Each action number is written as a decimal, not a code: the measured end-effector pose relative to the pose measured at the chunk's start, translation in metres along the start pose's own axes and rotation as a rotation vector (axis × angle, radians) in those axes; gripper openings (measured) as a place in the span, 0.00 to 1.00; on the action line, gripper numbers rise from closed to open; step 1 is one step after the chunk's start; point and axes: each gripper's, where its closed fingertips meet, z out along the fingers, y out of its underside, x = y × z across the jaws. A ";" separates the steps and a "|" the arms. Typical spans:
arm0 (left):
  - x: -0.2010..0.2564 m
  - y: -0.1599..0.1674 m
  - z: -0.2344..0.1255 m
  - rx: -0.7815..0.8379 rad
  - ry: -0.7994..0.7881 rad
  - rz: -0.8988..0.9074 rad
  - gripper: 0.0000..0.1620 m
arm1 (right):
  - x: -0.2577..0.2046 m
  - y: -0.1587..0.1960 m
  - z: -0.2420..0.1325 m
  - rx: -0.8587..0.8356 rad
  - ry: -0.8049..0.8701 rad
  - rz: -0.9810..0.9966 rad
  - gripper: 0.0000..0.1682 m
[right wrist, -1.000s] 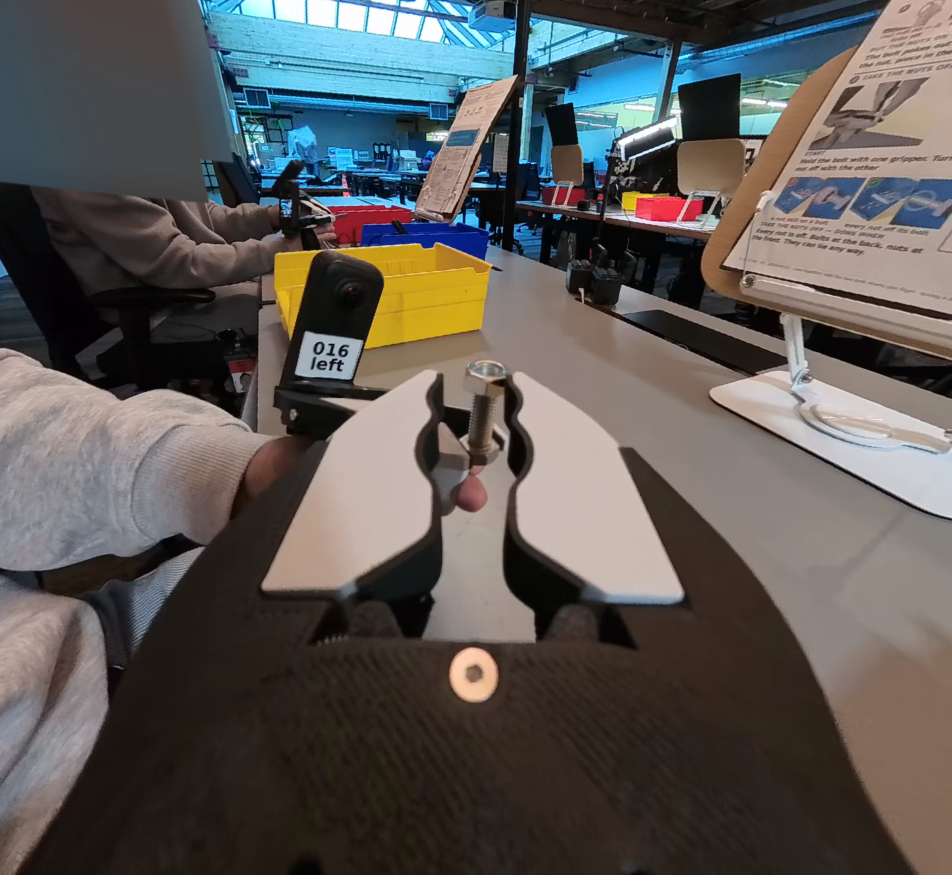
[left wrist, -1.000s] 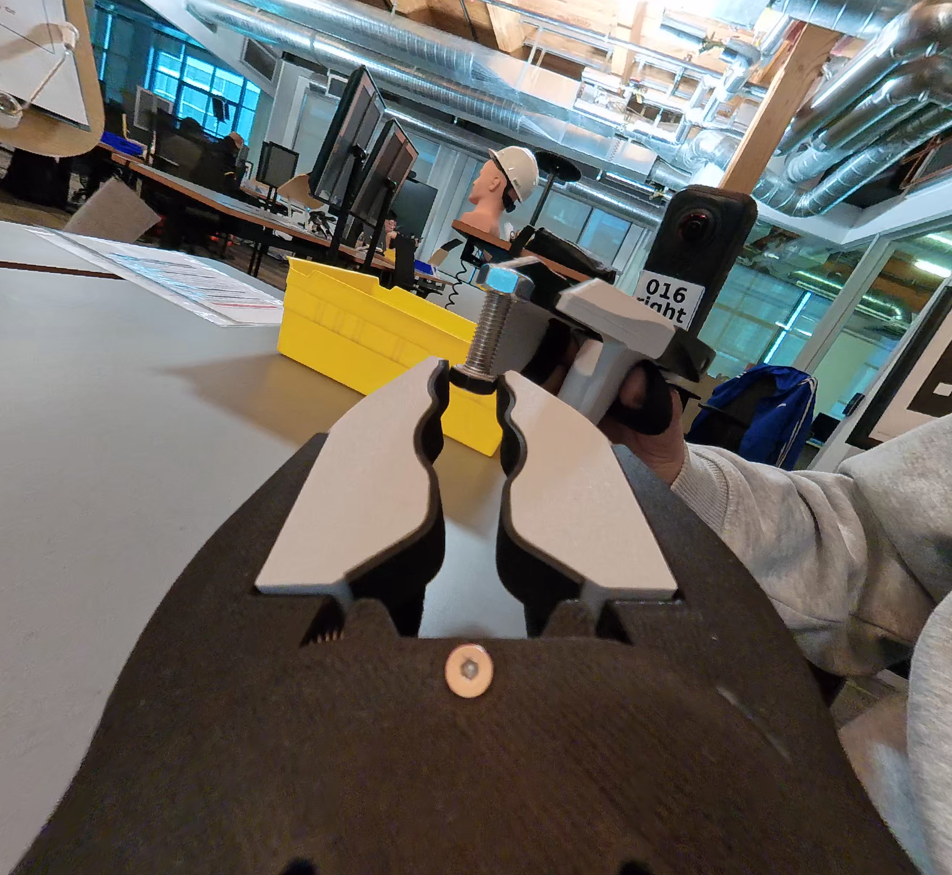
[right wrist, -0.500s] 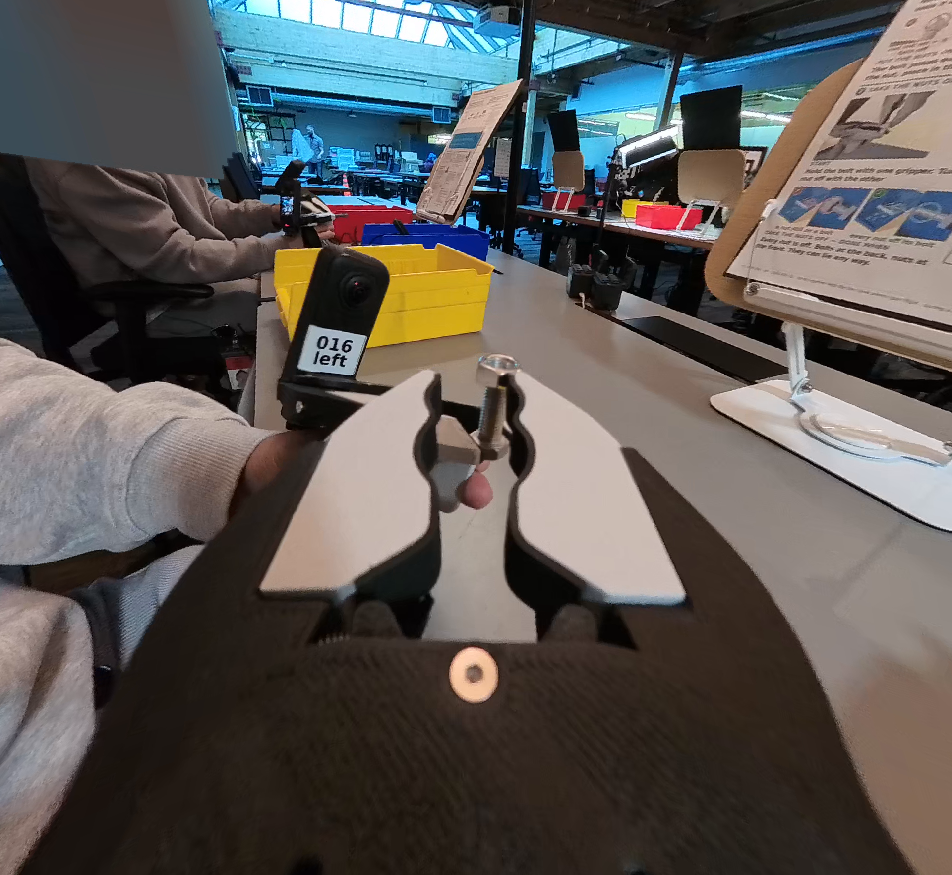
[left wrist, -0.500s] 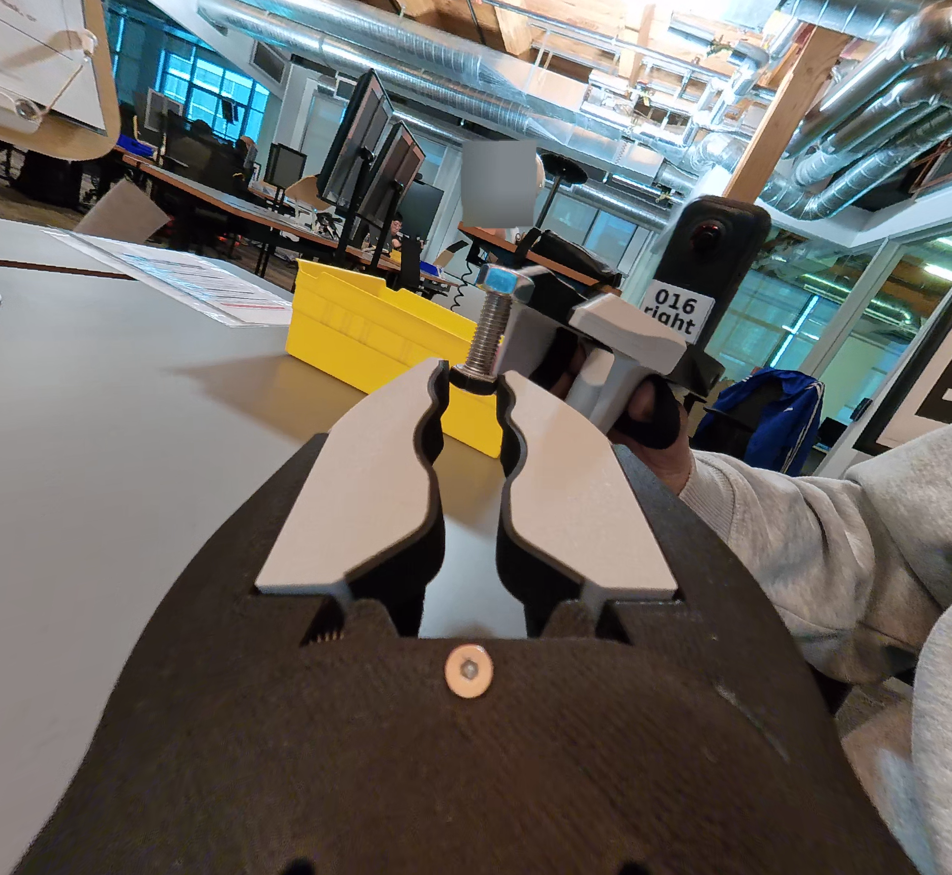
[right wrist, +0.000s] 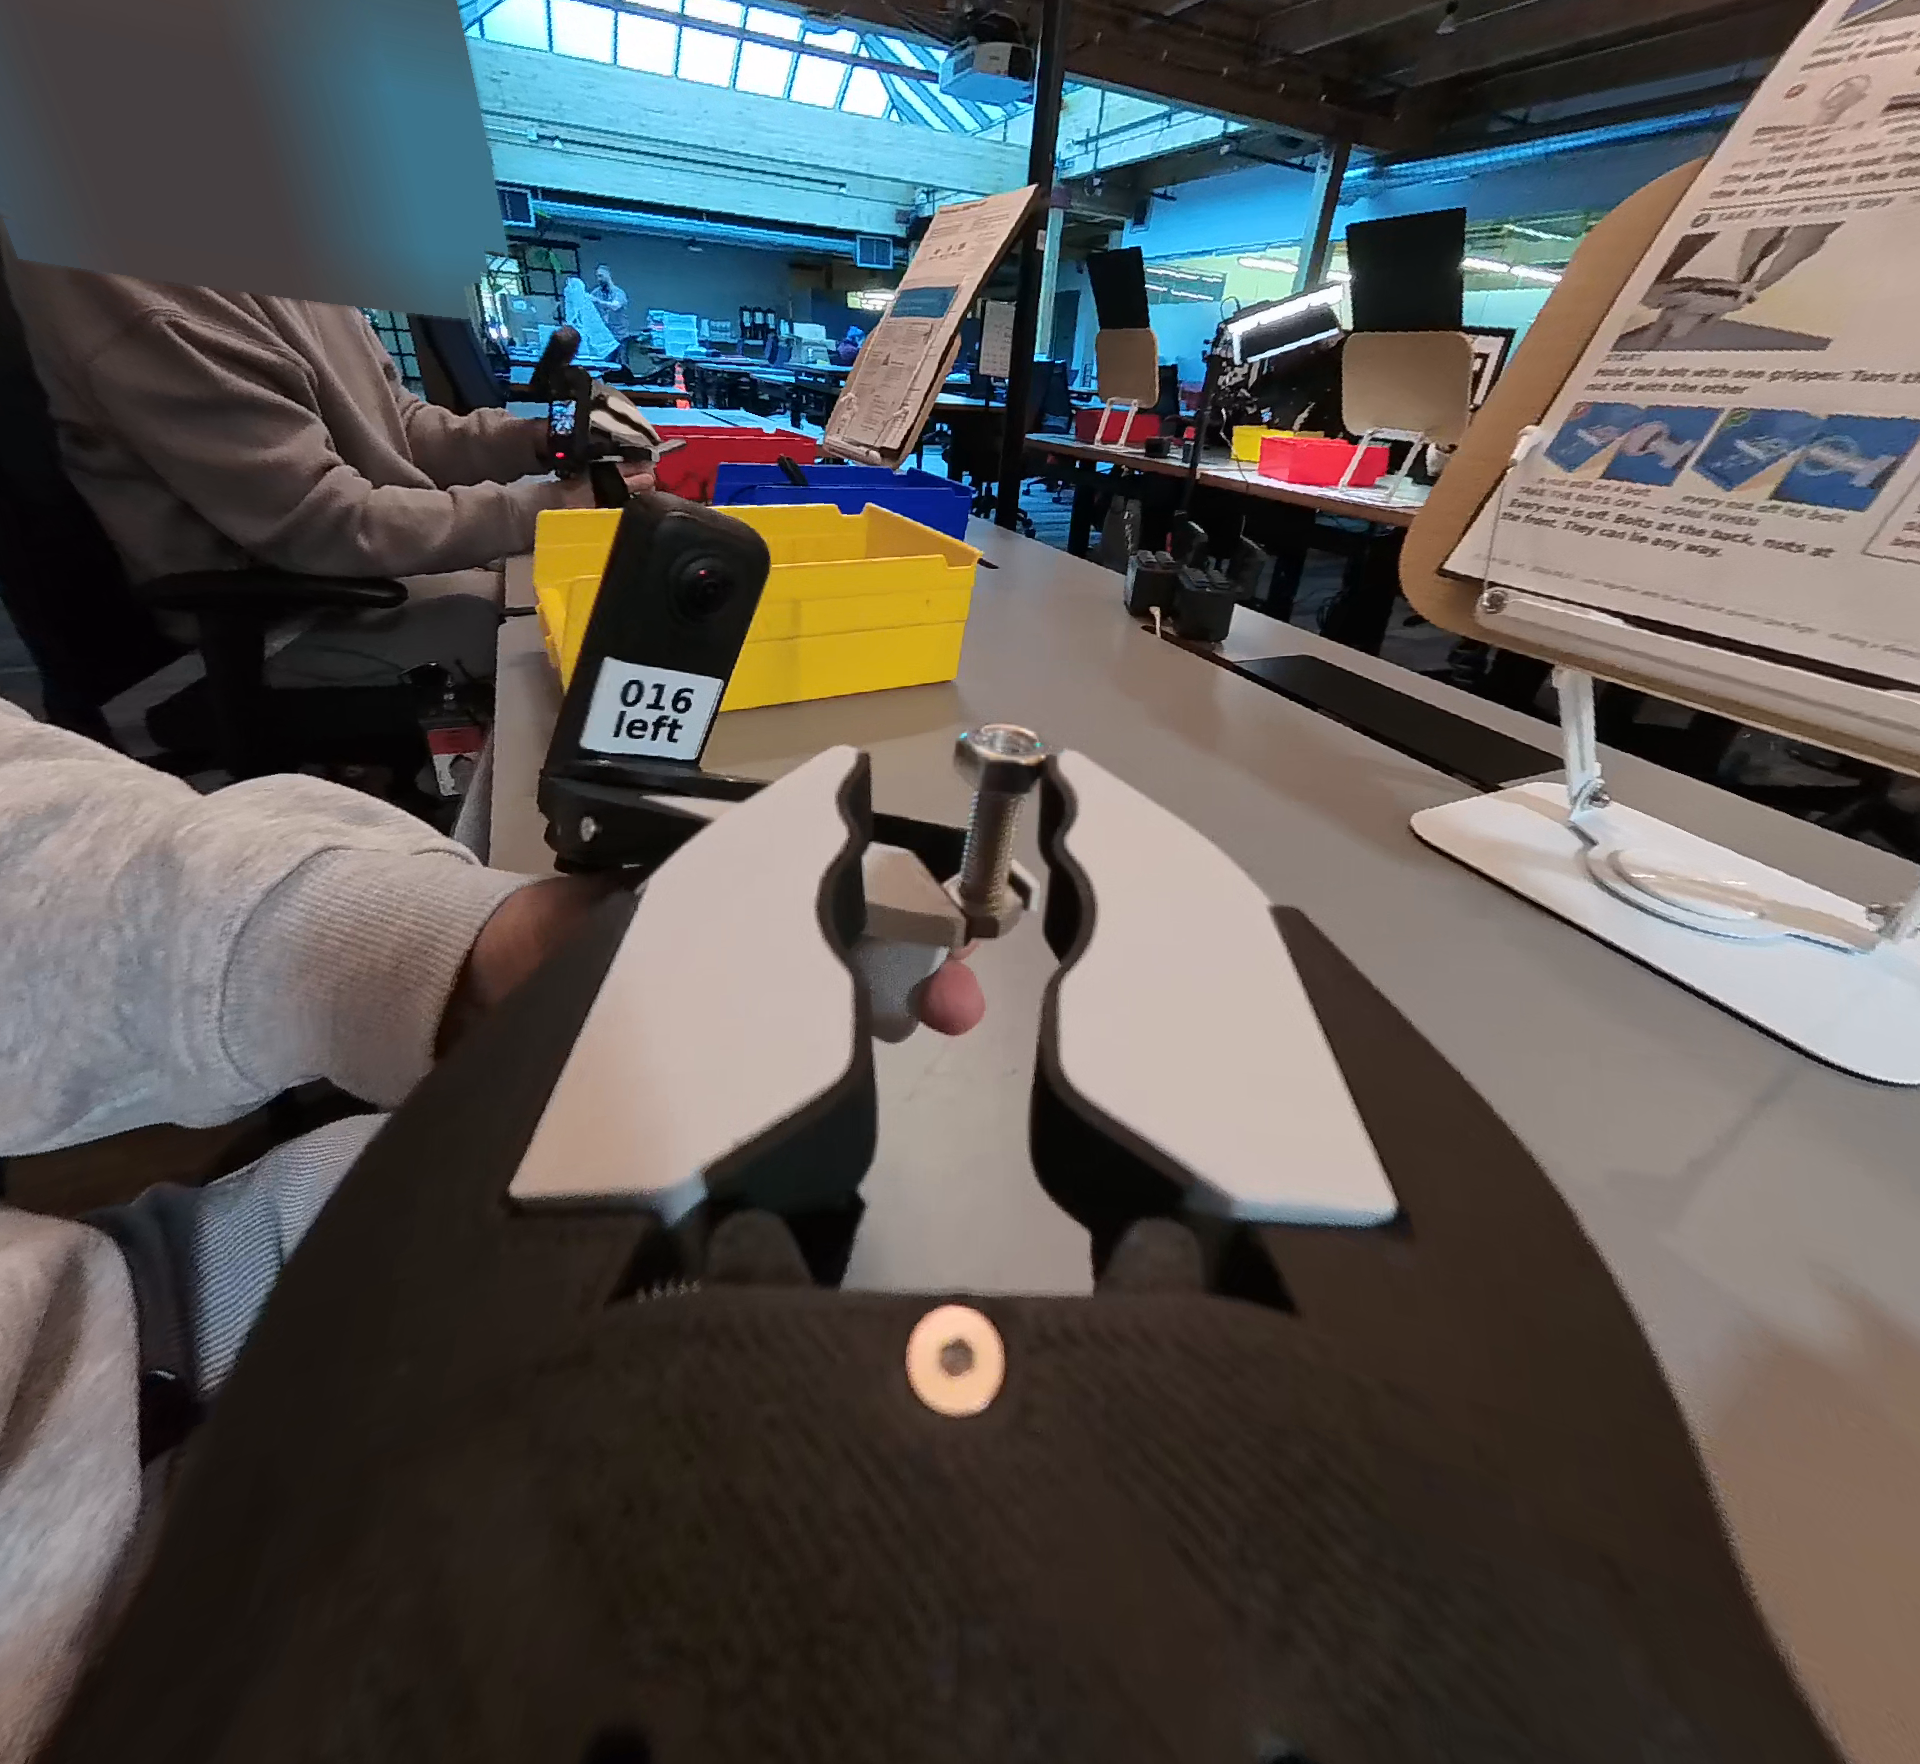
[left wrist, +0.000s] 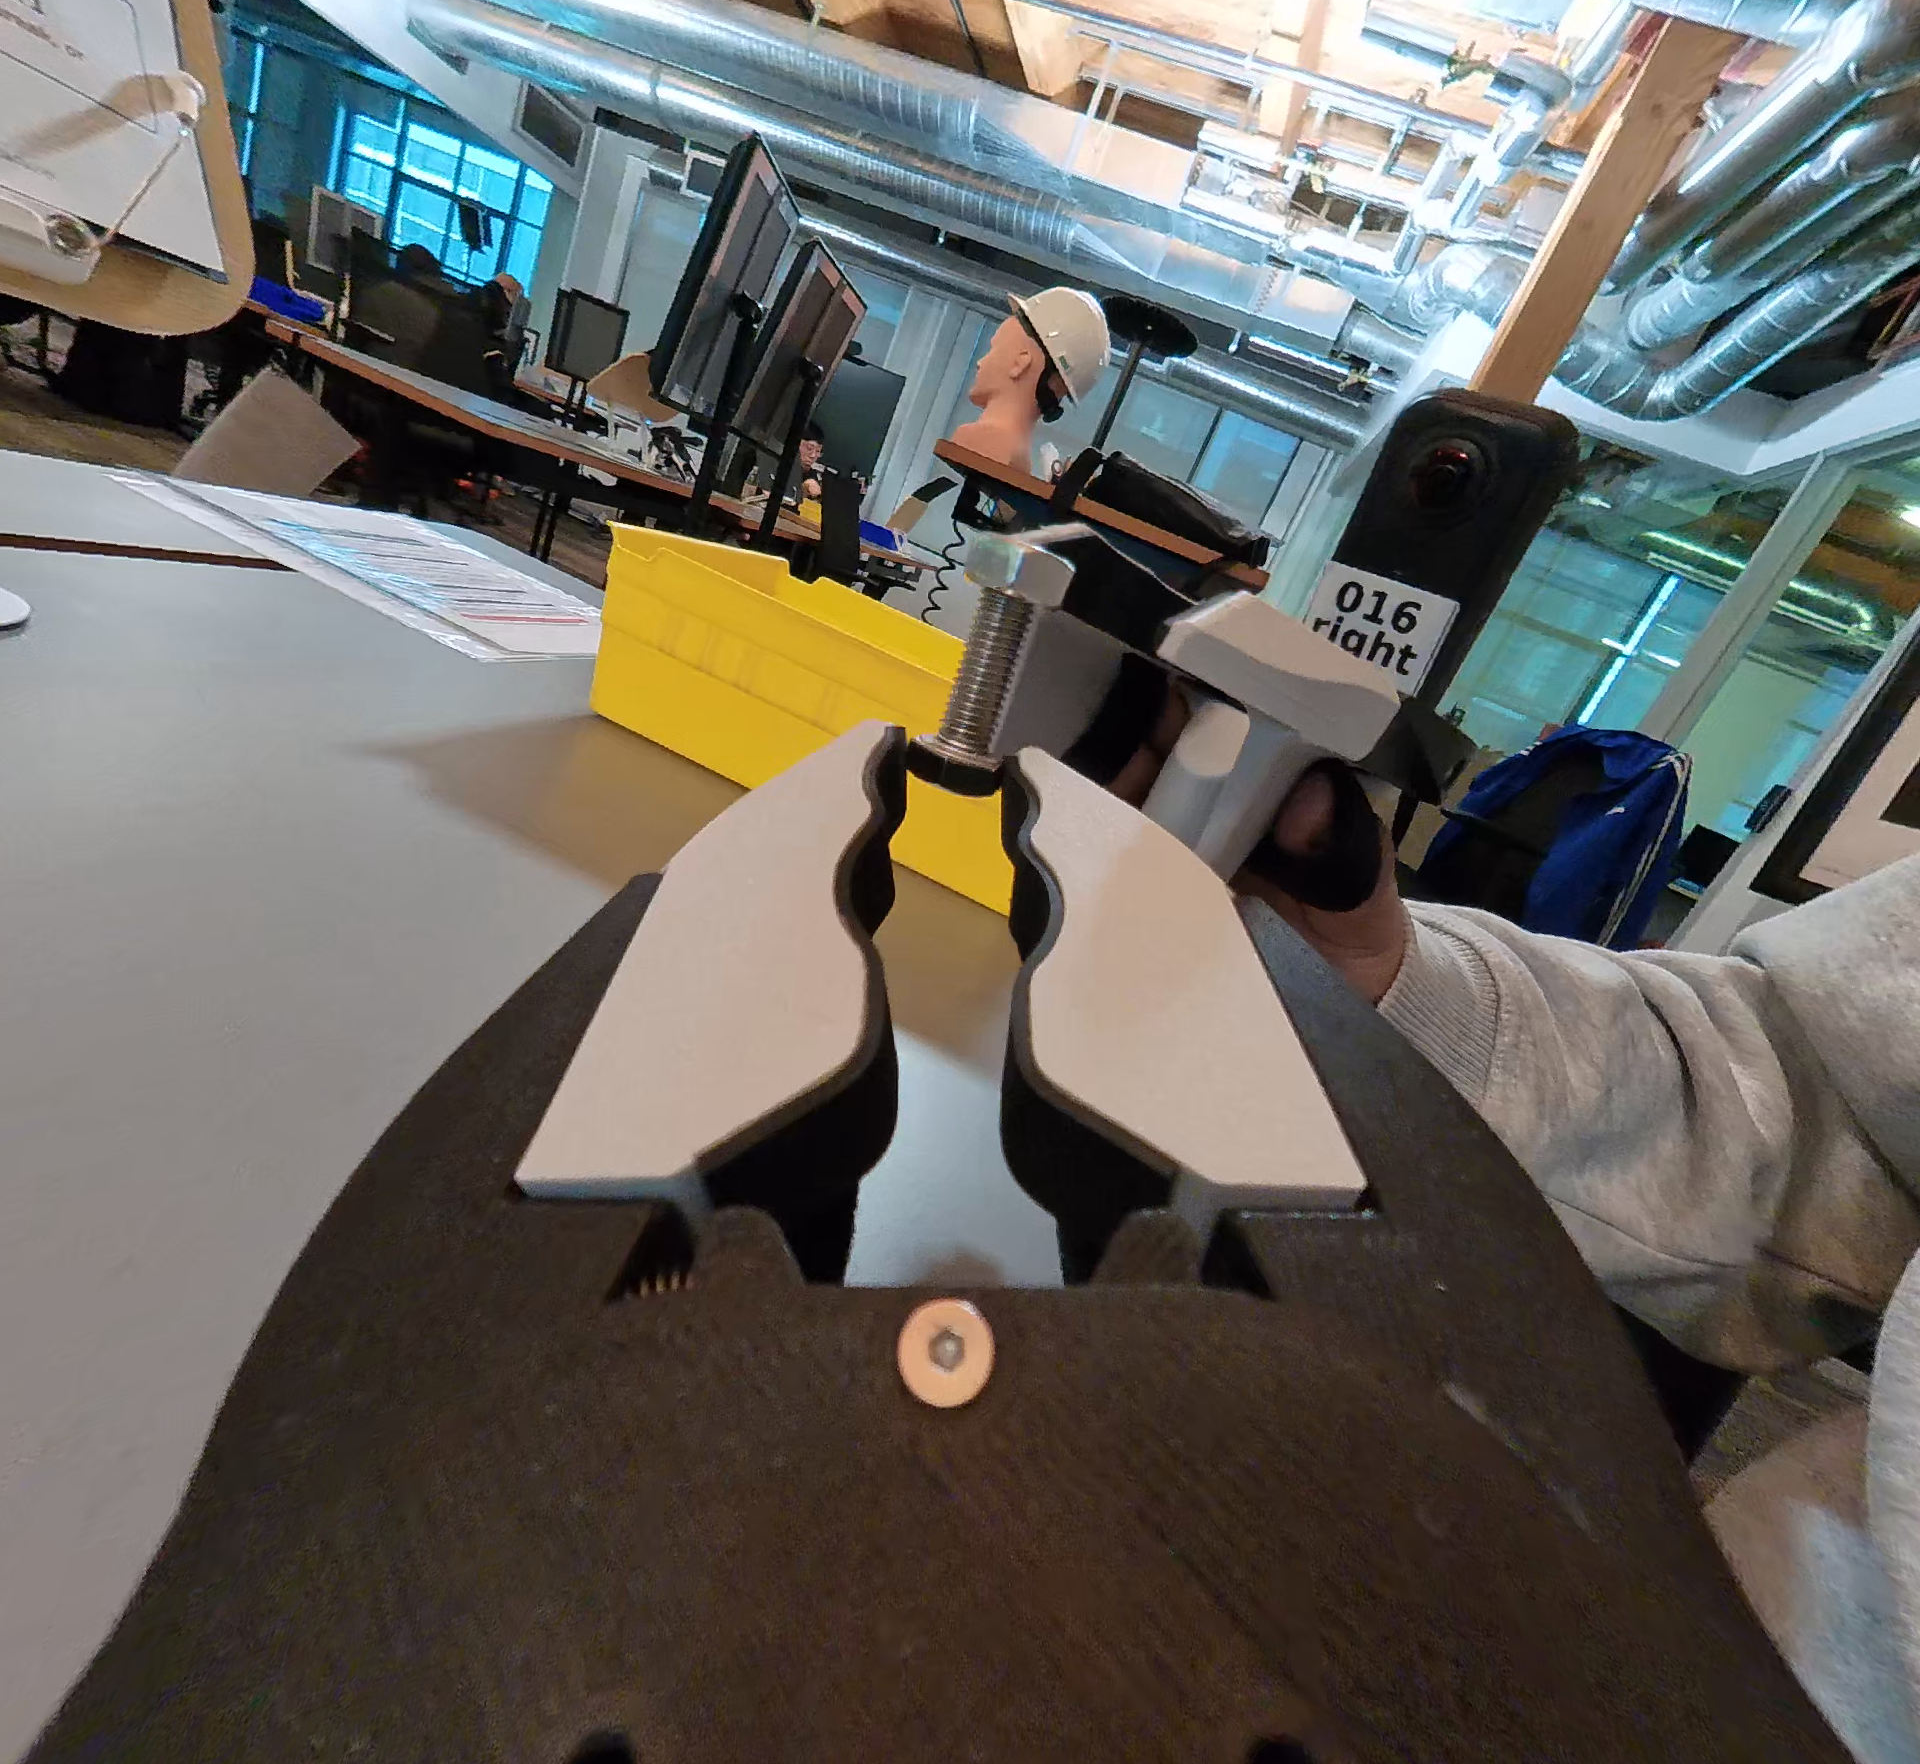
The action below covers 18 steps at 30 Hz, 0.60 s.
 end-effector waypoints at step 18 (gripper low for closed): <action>0.004 -0.003 -0.001 0.007 0.025 0.015 0.11 | 0.011 0.015 -0.005 -0.036 -0.022 0.109 0.10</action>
